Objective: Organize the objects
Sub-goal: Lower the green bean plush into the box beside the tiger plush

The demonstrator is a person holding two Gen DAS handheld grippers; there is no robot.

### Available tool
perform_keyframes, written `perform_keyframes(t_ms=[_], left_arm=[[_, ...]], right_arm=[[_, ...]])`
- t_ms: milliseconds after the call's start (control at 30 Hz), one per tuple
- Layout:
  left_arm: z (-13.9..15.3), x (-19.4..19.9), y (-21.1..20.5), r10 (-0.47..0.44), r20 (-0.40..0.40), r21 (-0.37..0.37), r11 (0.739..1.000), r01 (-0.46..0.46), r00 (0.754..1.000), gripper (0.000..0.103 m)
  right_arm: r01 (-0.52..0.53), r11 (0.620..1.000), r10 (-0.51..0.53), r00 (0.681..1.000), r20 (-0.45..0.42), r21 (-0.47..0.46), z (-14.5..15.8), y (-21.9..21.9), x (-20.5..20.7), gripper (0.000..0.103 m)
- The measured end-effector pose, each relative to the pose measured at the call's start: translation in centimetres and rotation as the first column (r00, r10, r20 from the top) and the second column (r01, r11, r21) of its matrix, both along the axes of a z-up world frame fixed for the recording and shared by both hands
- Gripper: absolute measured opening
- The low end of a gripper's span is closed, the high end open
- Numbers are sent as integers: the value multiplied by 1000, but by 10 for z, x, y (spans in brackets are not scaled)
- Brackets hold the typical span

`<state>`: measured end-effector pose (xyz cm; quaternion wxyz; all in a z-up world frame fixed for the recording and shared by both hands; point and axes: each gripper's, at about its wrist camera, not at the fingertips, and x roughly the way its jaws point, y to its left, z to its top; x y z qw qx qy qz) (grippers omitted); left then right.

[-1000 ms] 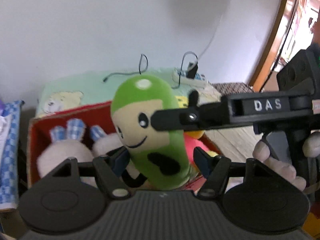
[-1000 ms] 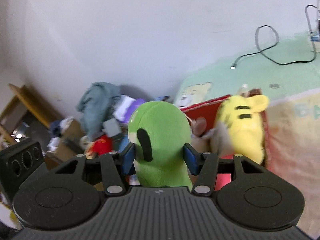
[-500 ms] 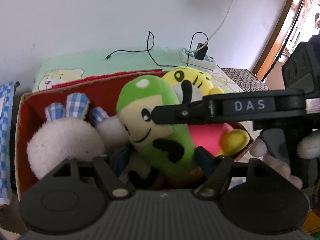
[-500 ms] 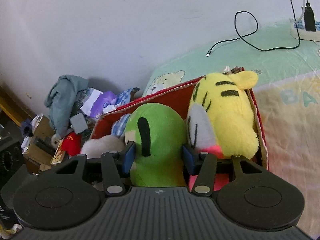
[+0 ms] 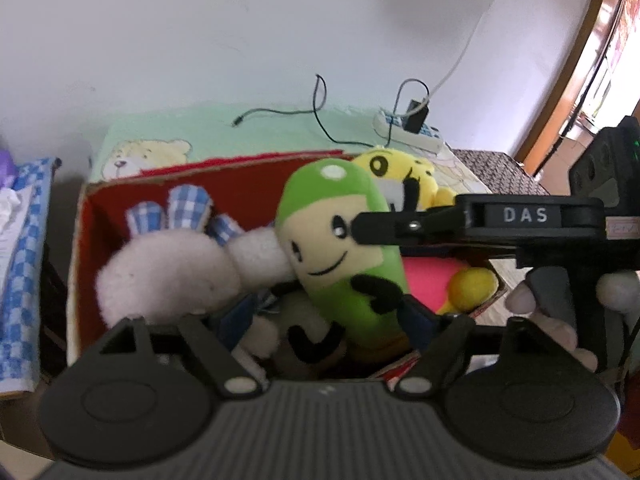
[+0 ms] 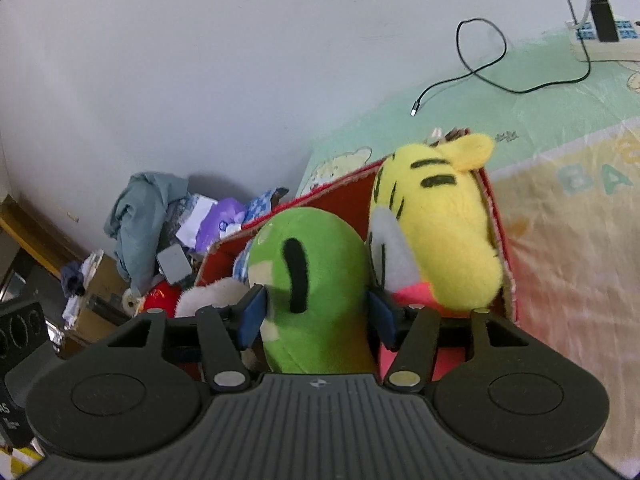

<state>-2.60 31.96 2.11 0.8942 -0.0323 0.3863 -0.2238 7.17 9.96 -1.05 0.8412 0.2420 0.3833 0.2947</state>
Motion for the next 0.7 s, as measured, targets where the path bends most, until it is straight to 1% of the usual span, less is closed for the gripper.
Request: perform_keyframes(t_ms=[33,200,267,300,333,367,433,600,700], left_arm=[[2,-2,-1,11,9,12,1000,-11,1000,85],[8,-5,-11,53,28,77,995,-55,998,87],[10,-6,-12,74,34,104,992,-77,997,92],[12,-7,-14,86,36,121,989,-90,996,93],[14,-8,-15,94,36,129,987,-98,995,93],[16,-7,-16,104,35,135,985,-108,994,94],[18,-7,-18,122,34,151,980,-126,992,94],[17,-6,-25,165,23,212,963,-166,986,95],[14,-3,-26,186,2,225,957,-182,983,95]], right_arm=[[7,1000,-8,1000,3,2,2,-2,-1,61],[40,999,-40,999,32,6,8,-7,-10,62],[54,999,-54,997,56,-4,11,-6,-13,61],[65,998,-63,995,74,-22,13,-6,-16,59],[74,996,-70,993,92,-46,15,-4,-18,53],[78,995,-71,992,101,-66,16,-3,-18,50],[79,992,-69,992,103,-102,14,1,-20,47],[91,988,-77,991,109,-125,9,3,-22,46],[97,988,-85,990,108,-120,6,1,-24,47]])
